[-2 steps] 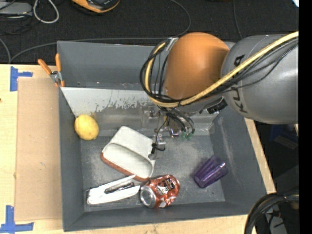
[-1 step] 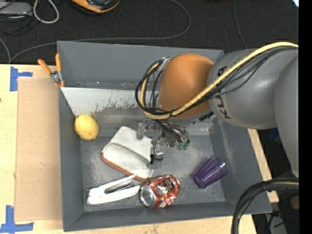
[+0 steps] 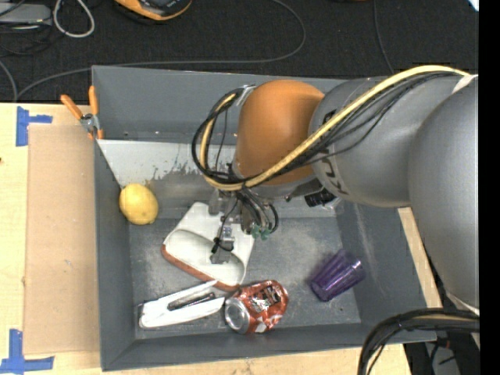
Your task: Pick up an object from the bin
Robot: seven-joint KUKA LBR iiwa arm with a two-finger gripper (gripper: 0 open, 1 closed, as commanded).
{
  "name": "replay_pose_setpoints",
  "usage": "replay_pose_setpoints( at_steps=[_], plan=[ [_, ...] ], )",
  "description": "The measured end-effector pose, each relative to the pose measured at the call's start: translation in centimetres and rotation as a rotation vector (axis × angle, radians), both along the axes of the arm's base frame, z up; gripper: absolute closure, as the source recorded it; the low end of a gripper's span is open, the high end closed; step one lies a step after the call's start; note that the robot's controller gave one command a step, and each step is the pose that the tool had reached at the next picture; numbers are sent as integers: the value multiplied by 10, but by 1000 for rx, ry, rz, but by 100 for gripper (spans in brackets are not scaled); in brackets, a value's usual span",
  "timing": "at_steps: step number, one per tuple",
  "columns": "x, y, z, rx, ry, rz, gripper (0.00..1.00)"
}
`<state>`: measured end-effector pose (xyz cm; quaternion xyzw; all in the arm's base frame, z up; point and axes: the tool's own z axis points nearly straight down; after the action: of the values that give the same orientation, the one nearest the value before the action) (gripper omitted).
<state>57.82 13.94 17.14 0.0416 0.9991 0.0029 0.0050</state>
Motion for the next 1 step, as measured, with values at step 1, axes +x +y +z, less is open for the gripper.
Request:
replay_pose_setpoints(
  at_steps=[1],
  plan=[
    [-44, 26, -62, -6, 21, 48, 0]
  ],
)
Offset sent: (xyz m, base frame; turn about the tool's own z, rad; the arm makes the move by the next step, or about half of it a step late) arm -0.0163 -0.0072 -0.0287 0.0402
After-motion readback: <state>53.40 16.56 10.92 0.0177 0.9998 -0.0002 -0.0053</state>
